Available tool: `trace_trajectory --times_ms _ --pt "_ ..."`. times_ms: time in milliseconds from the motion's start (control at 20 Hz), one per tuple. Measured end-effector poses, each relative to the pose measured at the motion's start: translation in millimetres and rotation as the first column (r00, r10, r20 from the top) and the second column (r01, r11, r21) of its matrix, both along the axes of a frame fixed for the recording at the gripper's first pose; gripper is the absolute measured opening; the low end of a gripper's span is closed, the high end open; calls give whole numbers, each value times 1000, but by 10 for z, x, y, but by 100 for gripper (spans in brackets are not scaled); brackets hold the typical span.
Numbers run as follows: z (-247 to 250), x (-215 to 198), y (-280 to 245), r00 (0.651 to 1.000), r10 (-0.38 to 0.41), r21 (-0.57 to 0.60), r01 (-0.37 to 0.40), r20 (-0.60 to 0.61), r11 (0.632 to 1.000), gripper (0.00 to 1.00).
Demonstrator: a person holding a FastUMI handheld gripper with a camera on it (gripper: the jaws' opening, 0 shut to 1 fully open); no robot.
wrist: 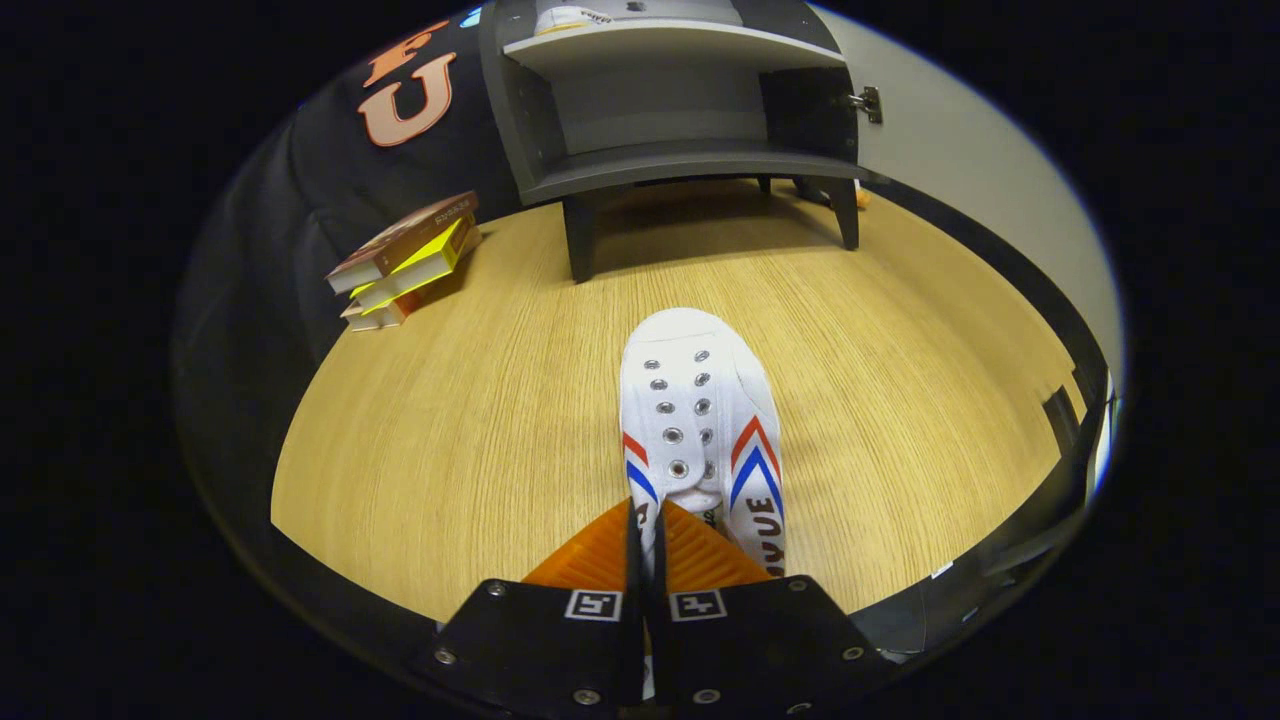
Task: Open the shoe cabinet door, grab the shoes and put them into the shoe cabinet, then close the shoe cabinet door.
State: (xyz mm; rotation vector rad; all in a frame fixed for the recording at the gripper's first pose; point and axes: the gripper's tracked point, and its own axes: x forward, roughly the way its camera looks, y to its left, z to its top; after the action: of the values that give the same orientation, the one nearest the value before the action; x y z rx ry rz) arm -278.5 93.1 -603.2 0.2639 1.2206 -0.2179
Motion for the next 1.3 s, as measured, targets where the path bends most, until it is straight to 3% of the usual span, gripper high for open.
trace_trajectory --times_ms 600,850,1300 --pt "934 637 -565 991 4 -10 -3 137 1000 0" --pt "1529 1019 -878 971 -70 26 66 230 997 0" --pt "2575 1879 -1242 914 19 -60 6 406 998 0"
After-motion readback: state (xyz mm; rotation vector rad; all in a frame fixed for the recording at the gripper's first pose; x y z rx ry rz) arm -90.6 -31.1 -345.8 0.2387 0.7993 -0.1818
